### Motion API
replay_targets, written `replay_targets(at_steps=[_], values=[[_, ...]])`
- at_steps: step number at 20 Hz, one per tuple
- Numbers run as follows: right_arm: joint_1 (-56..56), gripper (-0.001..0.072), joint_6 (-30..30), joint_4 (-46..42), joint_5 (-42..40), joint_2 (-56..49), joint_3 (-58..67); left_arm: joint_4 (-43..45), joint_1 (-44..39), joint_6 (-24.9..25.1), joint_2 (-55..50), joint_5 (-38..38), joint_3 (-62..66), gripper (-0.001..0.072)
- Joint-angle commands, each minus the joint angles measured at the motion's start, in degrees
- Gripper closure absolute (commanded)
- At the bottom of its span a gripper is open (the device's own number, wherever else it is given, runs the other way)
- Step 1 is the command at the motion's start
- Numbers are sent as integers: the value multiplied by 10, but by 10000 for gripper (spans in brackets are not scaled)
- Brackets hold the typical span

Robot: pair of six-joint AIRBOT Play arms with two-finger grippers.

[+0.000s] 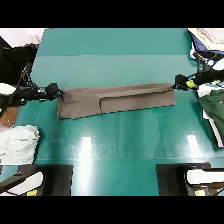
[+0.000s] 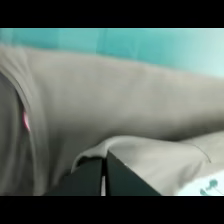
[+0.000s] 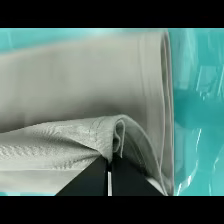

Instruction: Fold the shirts.

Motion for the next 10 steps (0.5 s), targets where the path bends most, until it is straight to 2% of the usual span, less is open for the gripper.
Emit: replay_targets(at_steps=[1,2,3,6,8,9,10], values=[[10,599,13,11,-32,-44,33,0,0,2,-37,41,13,461],[9,337,13,22,-30,-51,42,-5,0,1,-38,41,13,169],[4,165,13,31,-23,-56,50,-6,0,-5,-38,38,15,78],[-30,163,5,34,28,-56,64,-5,0,-6,-37,-25,47,85],[-64,163,-23,34,82,-59,64,-7,0,-6,-37,-86,73,86],[-81,163,-39,34,106,-65,64,-8,0,-6,-37,-114,81,195],[-95,163,-50,35,128,-74,64,-9,0,-5,-37,-132,84,462]])
